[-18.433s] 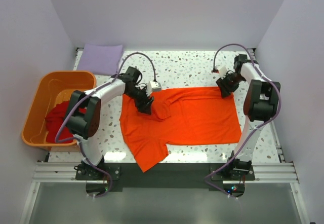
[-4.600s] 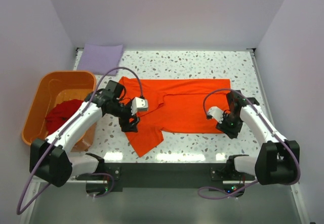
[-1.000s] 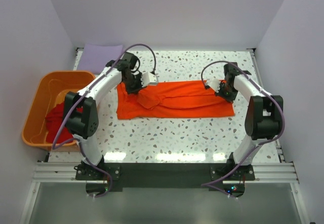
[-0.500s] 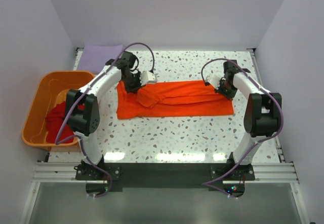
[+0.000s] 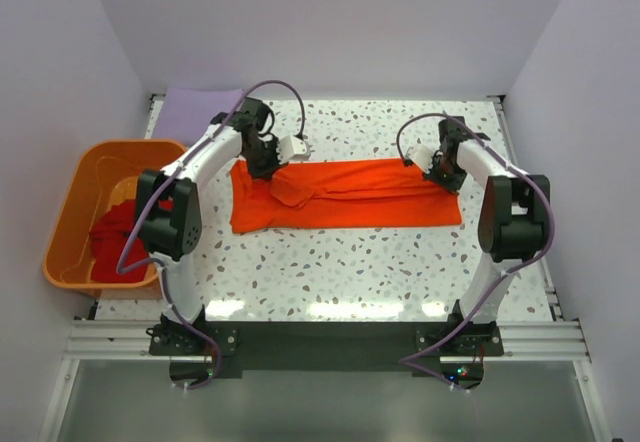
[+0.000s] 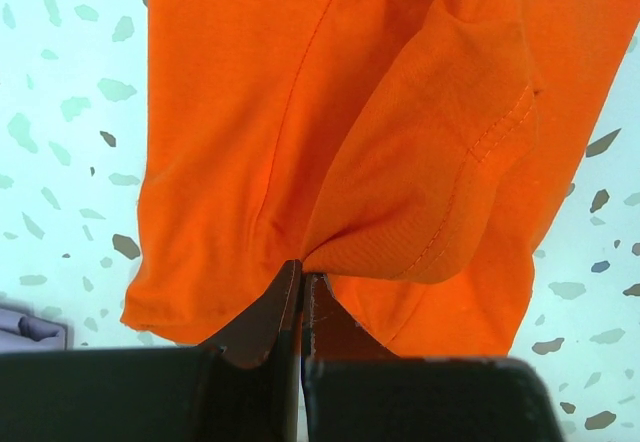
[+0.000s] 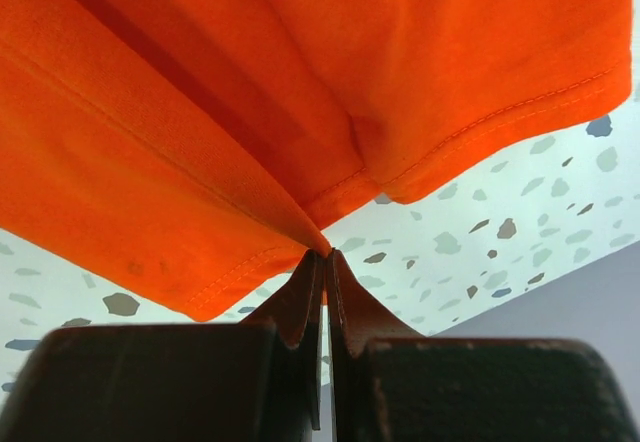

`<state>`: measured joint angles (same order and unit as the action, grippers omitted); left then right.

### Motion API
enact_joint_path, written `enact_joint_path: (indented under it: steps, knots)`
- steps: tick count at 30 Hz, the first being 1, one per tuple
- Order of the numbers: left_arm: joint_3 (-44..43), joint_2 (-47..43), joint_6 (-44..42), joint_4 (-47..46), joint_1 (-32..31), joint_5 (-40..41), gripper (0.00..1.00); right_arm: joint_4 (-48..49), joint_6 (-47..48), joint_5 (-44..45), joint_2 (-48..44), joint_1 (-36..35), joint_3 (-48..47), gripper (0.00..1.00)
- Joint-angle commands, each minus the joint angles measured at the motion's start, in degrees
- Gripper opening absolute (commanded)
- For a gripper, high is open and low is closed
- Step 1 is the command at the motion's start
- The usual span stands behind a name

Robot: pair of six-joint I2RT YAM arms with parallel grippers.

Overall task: Fold and stack the t-shirts
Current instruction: Fold the tshirt

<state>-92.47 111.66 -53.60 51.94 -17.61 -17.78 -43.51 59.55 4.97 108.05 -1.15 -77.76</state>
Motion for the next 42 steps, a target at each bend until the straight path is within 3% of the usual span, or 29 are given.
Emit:
enact_joint_path:
  steps: [1, 6, 8, 9, 10, 15, 18, 21, 23, 25, 31, 42]
  knots:
    - [-2.28, 0.67, -0.10, -0.88, 0.91, -0.42, 0.00, 2.11, -1.28, 1.36, 0.67, 0.18, -2.75, 0.00]
    - [-2.37, 1.46, 1.04, -1.93, 0.99, 0.11, 0.02, 1.85, -1.72, 1.44, 1.64, 0.09, -3.37, 0.00]
    - [-2.63, 1.63, 2.10, -2.72, 1.08, 0.20, 0.12, 1.76, -2.07, 1.97, 1.90, 0.18, -3.54, 0.17]
    - [-2.81, 1.63, 2.71, -3.07, 1.26, 0.38, 0.23, 1.32, -2.94, 1.88, 1.81, 0.09, -3.80, 0.24]
    - [-3.24, 1.72, 4.19, -3.34, 1.87, 0.64, 0.25, 0.80, -3.73, 1.71, 1.55, 0.18, -4.59, 0.32]
    - [-8.69, 1.81, 12.98, -3.08, 7.22, -1.55, 0.40, -2.01, -9.52, 1.01, -1.35, 0.18, -7.14, 0.42]
    - [-6.95, -1.87, 18.70, -2.72, 9.96, -6.99, 0.41, -6.05, -13.91, -1.88, -3.45, 0.27, -8.90, 0.40]
    - [0.60, -7.05, 24.06, -5.00, 9.70, -12.79, 0.43, -10.54, -18.22, -4.88, -5.47, 0.27, -9.26, 0.33]
    - [6.40, -9.51, 29.77, -7.81, 8.30, -15.61, 0.51, -12.65, -20.34, -8.04, -5.57, 0.18, -8.64, 0.25]
    - [10.18, -10.75, 34.85, -10.09, 6.02, -15.09, 0.51, -13.71, -22.54, -10.32, -5.13, 0.18, -7.16, 0.19]
    - [24.07, -14.62, 44.63, -24.41, 0.12, -7.98, 0.51, -10.03, -25.27, -11.04, -3.38, 0.09, -3.46, 0.17]
    - [24.00, -8.04, 43.15, -29.09, -3.93, 0.64, 0.46, -7.21, -25.89, -9.02, 0.40, 0.09, -2.93, 0.16]
